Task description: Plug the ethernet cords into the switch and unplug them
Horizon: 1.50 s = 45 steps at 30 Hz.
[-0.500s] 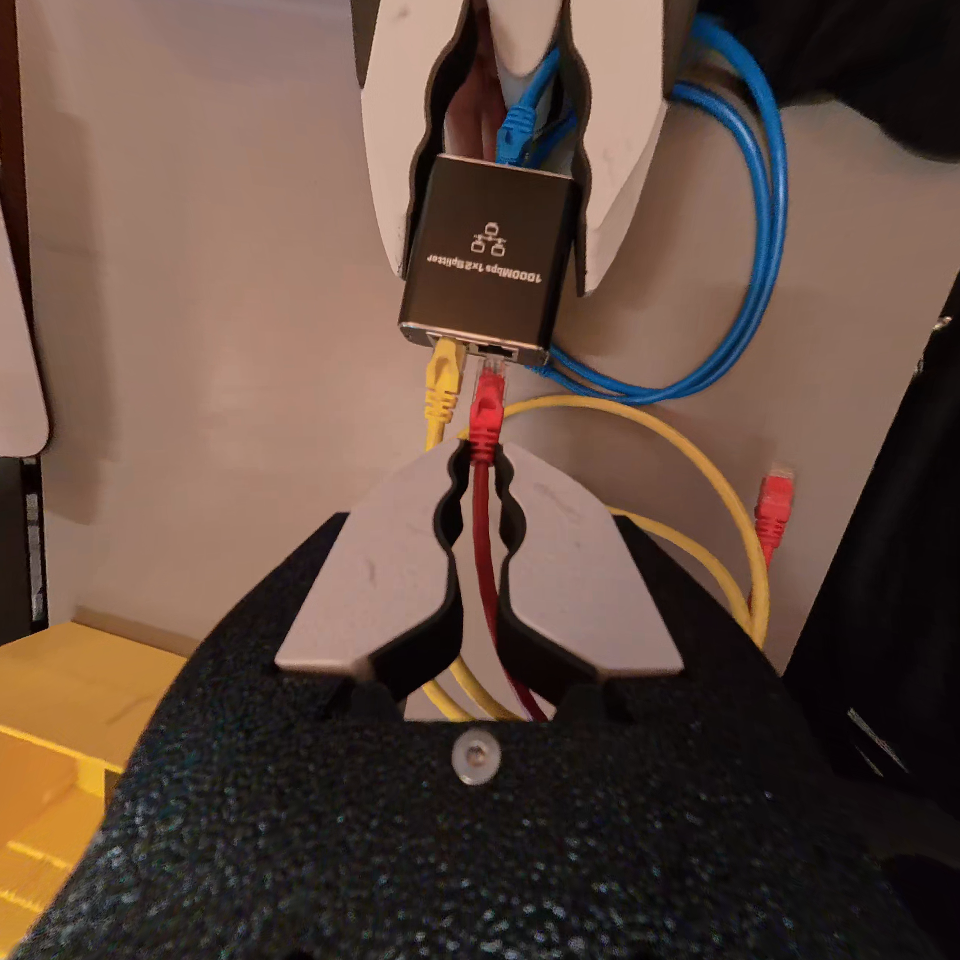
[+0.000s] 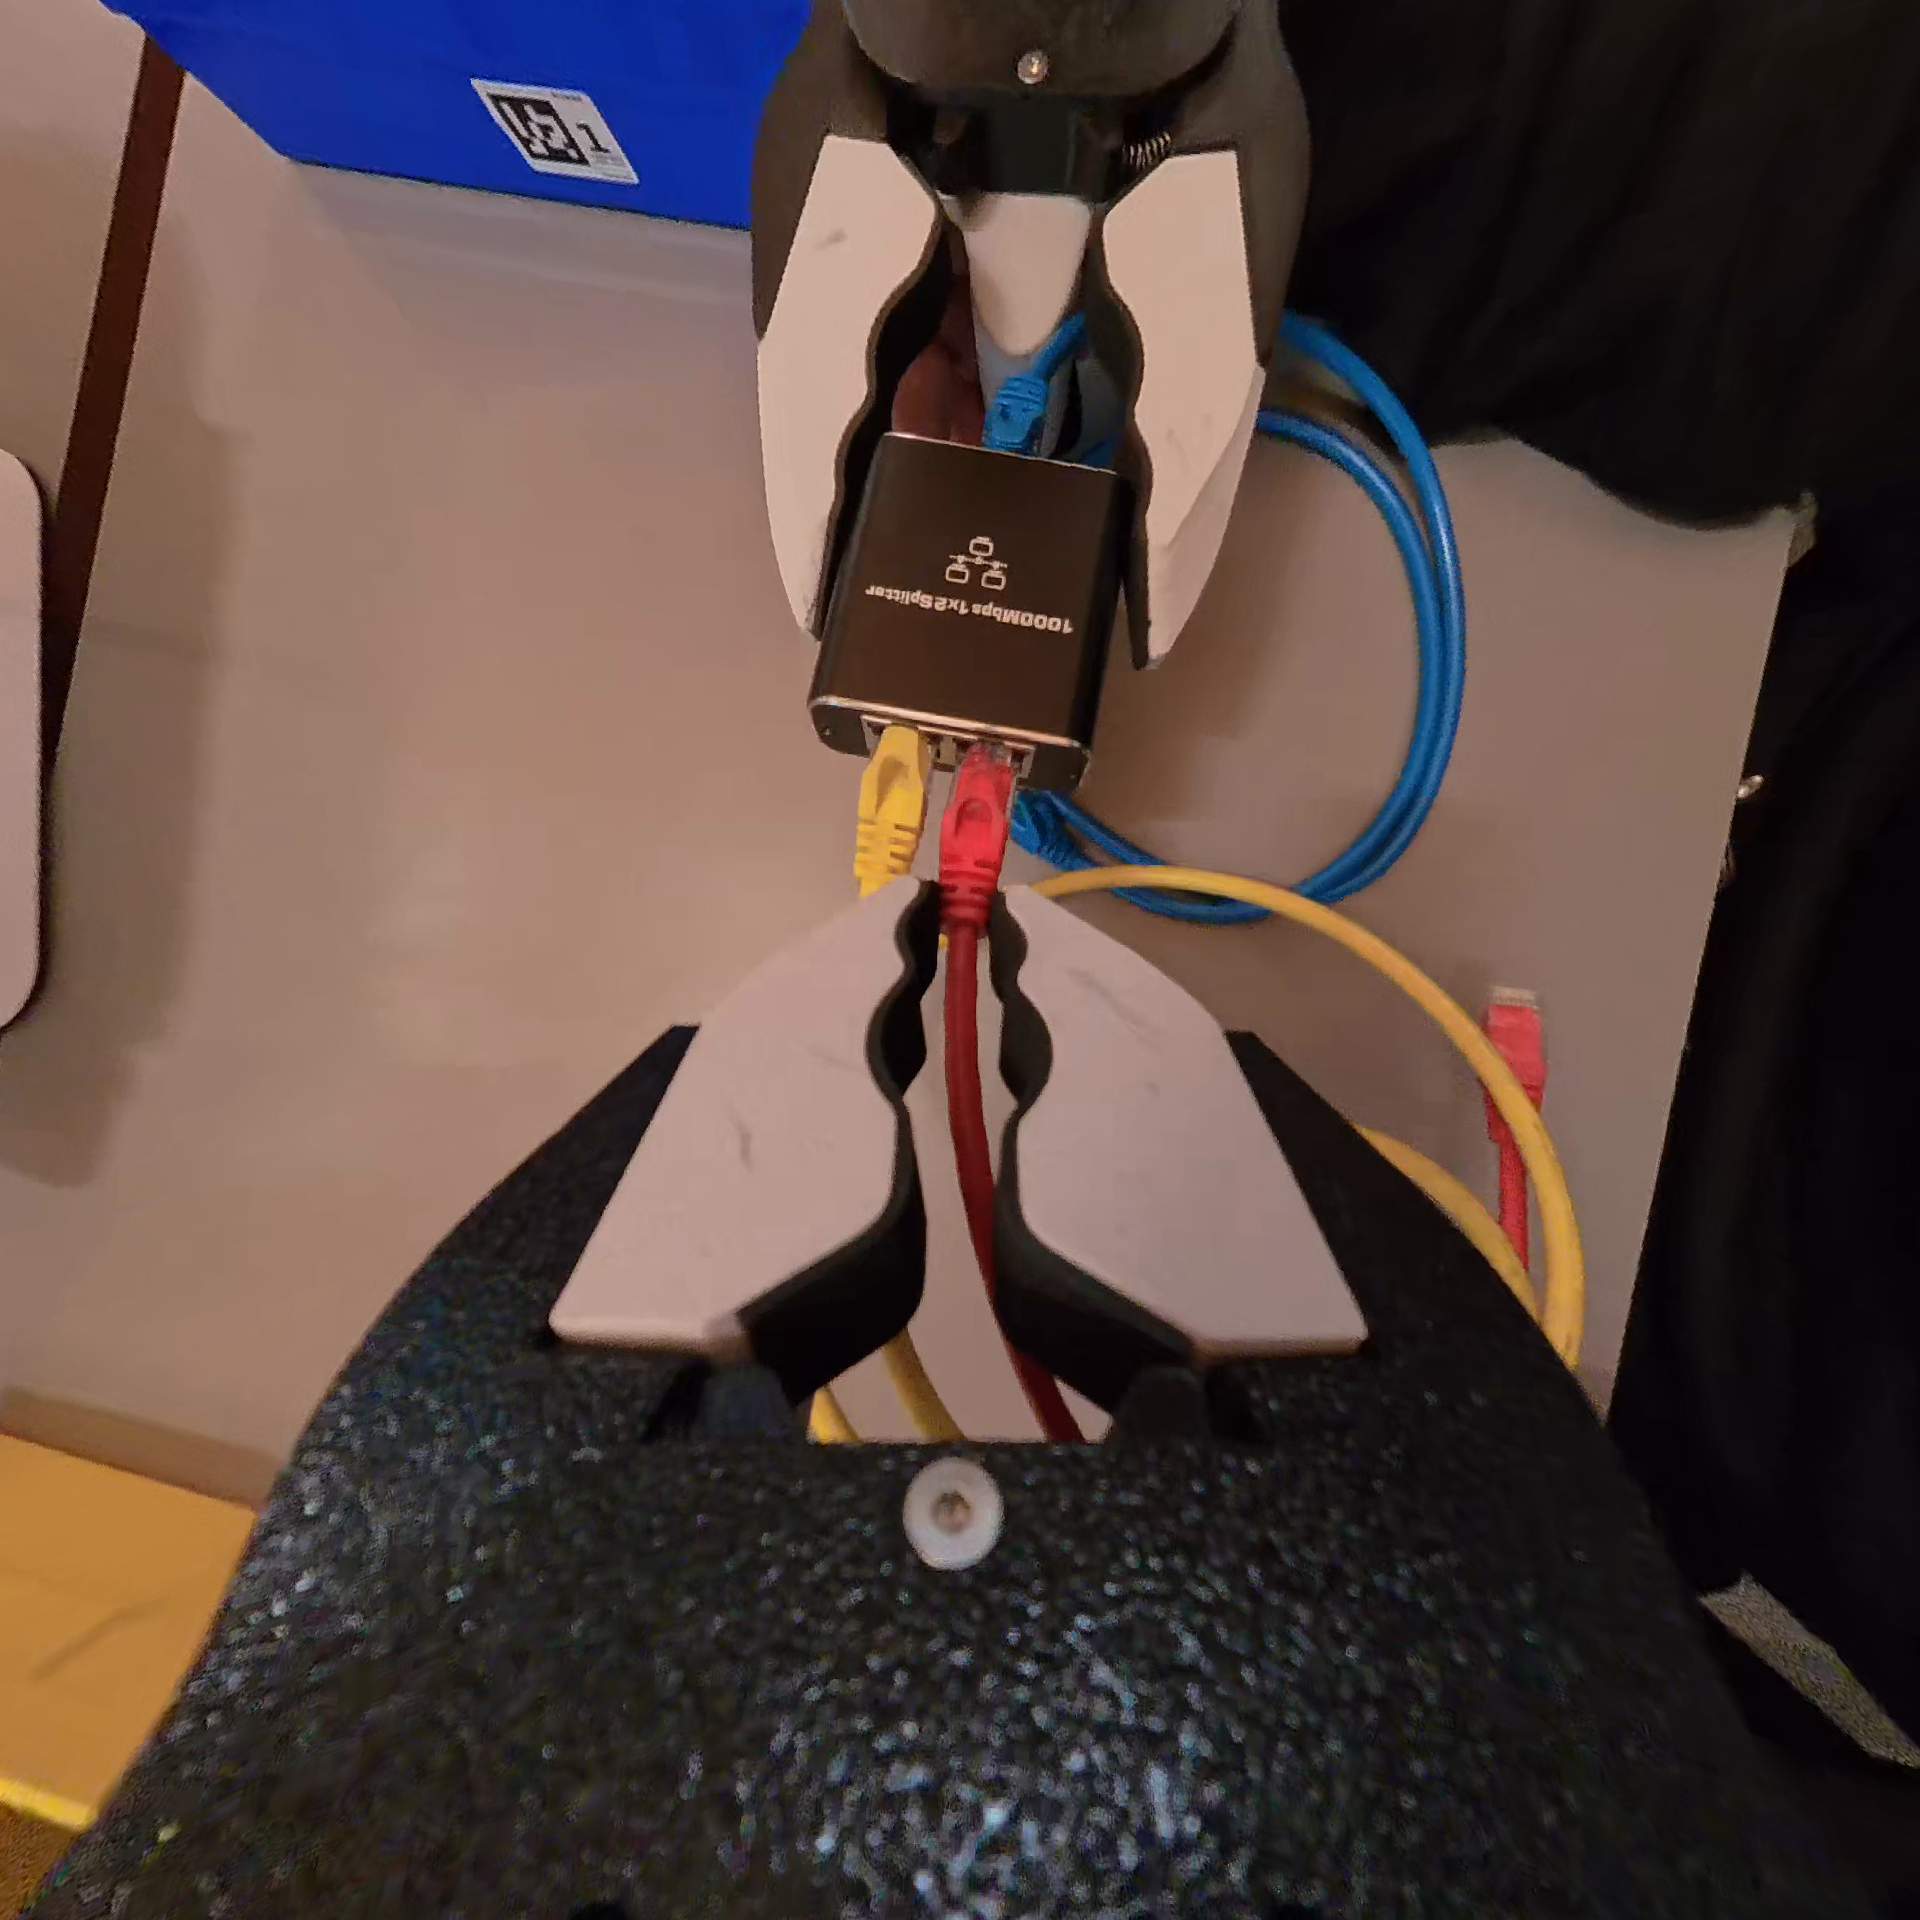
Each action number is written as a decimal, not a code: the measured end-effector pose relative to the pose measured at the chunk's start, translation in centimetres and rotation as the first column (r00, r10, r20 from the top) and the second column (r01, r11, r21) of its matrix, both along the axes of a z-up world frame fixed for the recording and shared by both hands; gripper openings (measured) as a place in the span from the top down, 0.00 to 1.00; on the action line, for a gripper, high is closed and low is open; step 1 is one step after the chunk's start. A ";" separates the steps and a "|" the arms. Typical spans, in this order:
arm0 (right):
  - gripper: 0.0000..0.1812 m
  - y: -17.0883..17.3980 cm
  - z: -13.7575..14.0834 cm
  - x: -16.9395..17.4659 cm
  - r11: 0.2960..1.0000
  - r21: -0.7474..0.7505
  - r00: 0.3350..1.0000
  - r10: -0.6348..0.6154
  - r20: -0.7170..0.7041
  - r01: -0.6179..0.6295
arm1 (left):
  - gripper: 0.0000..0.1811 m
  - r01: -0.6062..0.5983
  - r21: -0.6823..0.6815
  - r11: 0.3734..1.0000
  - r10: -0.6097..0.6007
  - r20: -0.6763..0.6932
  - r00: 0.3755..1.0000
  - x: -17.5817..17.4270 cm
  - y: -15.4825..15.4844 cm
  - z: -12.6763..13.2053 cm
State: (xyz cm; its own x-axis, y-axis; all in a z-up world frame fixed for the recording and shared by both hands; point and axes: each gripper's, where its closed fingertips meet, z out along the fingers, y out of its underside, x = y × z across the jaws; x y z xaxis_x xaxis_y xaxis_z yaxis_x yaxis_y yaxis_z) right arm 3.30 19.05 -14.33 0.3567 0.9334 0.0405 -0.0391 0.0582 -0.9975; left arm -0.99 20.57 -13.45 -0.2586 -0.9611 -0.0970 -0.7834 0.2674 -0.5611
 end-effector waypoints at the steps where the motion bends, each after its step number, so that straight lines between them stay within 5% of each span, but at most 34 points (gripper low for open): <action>1: 0.66 0.0 0.2 0.0 1.000 0.004 1.000 0.002 -0.012 -0.002 | 0.96 0.002 -0.014 1.000 -0.002 0.029 1.000 0.2 0.0 0.0; 7: 0.66 0.3 -0.6 -0.6 1.000 -0.026 0.999 0.005 0.046 -0.003 | 0.96 0.016 0.040 0.999 -0.016 -0.008 1.000 -0.1 0.1 -2.0; 15: 0.66 0.8 -0.3 0.1 0.997 0.025 0.996 -0.076 0.040 0.076 | 0.95 0.012 0.092 0.996 -0.019 0.072 0.997 0.7 0.6 -1.1; 17: 0.66 1.6 -0.2 0.5 0.990 0.042 0.990 -0.134 0.038 0.132 | 0.95 -0.069 0.087 0.994 0.056 0.152 0.987 0.9 1.3 0.1; 19: 0.66 2.7 -0.1 1.2 0.971 0.058 0.970 -0.236 0.057 0.233 | 0.88 -0.290 0.114 0.950 0.251 0.271 0.929 0.1 3.8 2.4; 22: 0.66 4.3 1.3 2.3 0.917 0.084 0.917 -0.395 0.048 0.391 | 0.80 -0.533 0.002 0.846 0.459 0.503 0.732 -2.0 5.3 6.5; 24: 0.66 5.1 2.3 3.1 0.861 0.116 0.863 -0.502 0.051 0.495 | 0.77 -0.458 -0.242 0.855 0.504 0.593 0.628 -1.9 2.8 7.5; 26: 0.66 5.5 3.3 3.7 0.802 0.139 0.804 -0.592 0.051 0.582 | 0.75 -0.317 -0.479 0.819 0.564 0.566 0.602 -1.2 0.3 6.7; 31: 0.66 5.3 6.2 5.3 0.538 0.159 0.551 -0.833 -0.054 0.828 | 0.71 -0.003 -0.872 0.490 0.696 0.389 0.604 1.9 -1.3 4.9; 34: 0.66 4.0 7.4 4.3 0.440 0.248 0.470 -0.880 -0.074 0.863 | 0.74 0.126 -0.936 0.329 0.726 0.336 0.600 3.5 0.1 5.6; 41: 0.66 2.4 7.7 1.5 0.356 0.378 0.401 -0.915 -0.044 0.854 | 0.73 0.207 -0.934 0.290 0.629 0.349 0.695 5.9 -1.2 6.5; 45: 0.66 2.1 7.5 0.4 0.348 0.404 0.389 -0.921 -0.023 0.846 | 0.86 0.247 -0.933 0.263 0.602 0.358 0.714 6.1 -1.7 6.6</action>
